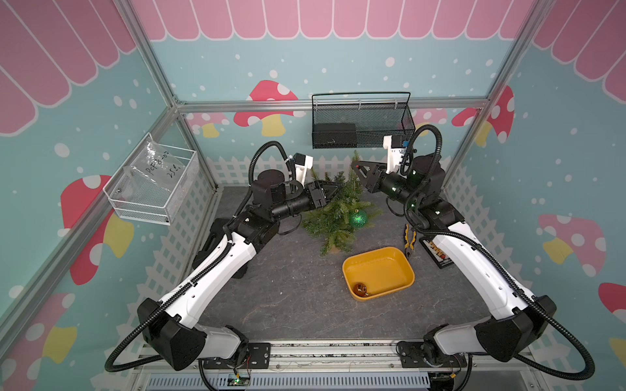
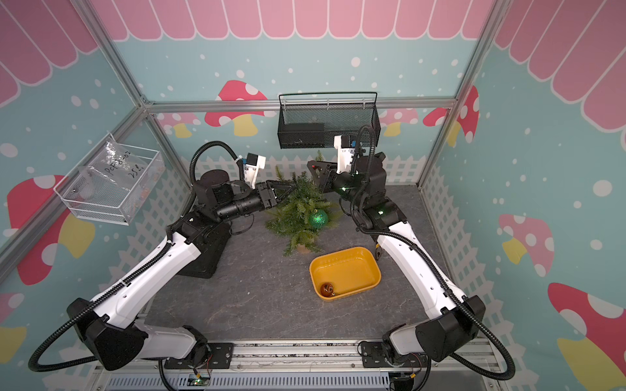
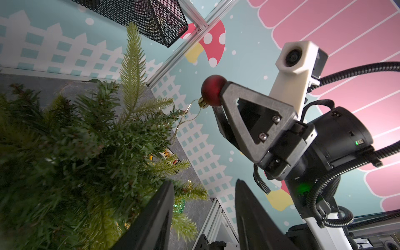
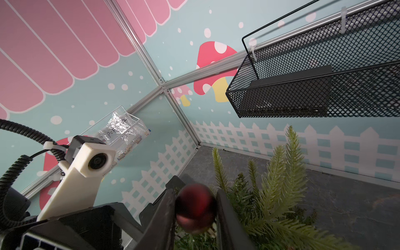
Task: Decorate the small christmas tree with ornaments
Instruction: Hang an ornament on the christmas tree.
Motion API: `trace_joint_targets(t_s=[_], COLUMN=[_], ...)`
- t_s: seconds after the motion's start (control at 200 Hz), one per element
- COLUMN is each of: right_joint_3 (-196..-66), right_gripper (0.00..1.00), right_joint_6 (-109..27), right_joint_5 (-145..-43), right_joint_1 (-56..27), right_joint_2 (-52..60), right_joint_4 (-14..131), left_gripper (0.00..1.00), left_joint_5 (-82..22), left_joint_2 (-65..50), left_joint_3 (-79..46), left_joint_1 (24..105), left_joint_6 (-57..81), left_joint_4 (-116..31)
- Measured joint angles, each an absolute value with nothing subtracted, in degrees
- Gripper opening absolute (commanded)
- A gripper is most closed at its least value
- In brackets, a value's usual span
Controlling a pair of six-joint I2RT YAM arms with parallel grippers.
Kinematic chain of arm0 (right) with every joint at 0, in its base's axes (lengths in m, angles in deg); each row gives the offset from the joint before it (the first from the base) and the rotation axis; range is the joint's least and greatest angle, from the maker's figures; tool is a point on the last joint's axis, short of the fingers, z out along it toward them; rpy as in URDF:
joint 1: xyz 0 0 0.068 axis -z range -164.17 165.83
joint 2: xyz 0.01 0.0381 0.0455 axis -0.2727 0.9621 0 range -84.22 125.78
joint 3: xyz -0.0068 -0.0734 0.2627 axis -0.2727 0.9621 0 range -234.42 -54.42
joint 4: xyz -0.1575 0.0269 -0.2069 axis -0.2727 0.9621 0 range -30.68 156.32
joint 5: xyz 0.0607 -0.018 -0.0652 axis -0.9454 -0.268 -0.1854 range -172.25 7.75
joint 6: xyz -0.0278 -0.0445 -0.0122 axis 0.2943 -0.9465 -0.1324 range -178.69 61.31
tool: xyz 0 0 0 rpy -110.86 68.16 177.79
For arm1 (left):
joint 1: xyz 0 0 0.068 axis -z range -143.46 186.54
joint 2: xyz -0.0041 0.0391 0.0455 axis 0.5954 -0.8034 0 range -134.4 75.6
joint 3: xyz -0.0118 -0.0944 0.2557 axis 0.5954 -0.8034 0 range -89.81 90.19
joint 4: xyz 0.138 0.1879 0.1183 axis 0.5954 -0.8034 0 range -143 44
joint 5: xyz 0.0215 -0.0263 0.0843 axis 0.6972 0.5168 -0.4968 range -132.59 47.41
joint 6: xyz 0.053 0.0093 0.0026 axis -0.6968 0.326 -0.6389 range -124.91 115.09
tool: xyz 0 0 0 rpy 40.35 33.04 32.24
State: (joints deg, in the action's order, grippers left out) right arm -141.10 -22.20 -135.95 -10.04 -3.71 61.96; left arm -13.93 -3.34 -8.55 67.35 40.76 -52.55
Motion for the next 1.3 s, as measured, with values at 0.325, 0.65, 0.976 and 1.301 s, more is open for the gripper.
trace_joint_targets(t_s=[0.325, 0.65, 0.976, 1.301], right_joint_3=[-140.1, -138.2, -132.2, -127.7], right_gripper=[0.27, 0.27, 0.27, 0.27], right_joint_6=[-21.9, -21.7, -20.5, -18.1], right_joint_5=[-136.3, -135.4, -134.0, -133.7], right_joint_1=[-9.6, -8.9, -8.1, -7.7], right_joint_2=[-3.1, -3.0, -6.3, -9.8], right_joint_4=[61.1, 59.9, 58.4, 53.3], left_gripper=[0.48, 0.48, 0.48, 0.48], left_joint_5=[-14.1, -14.5, -14.5, -14.6], left_joint_2=[-3.3, -2.3, -1.8, -1.3], left_joint_3=[-9.0, -10.6, -11.2, -12.3], left_joint_1=[67.4, 67.4, 67.4, 67.4], left_joint_6=[40.8, 40.8, 40.9, 41.0], left_joint_4=[-52.5, -52.4, -52.2, -52.1])
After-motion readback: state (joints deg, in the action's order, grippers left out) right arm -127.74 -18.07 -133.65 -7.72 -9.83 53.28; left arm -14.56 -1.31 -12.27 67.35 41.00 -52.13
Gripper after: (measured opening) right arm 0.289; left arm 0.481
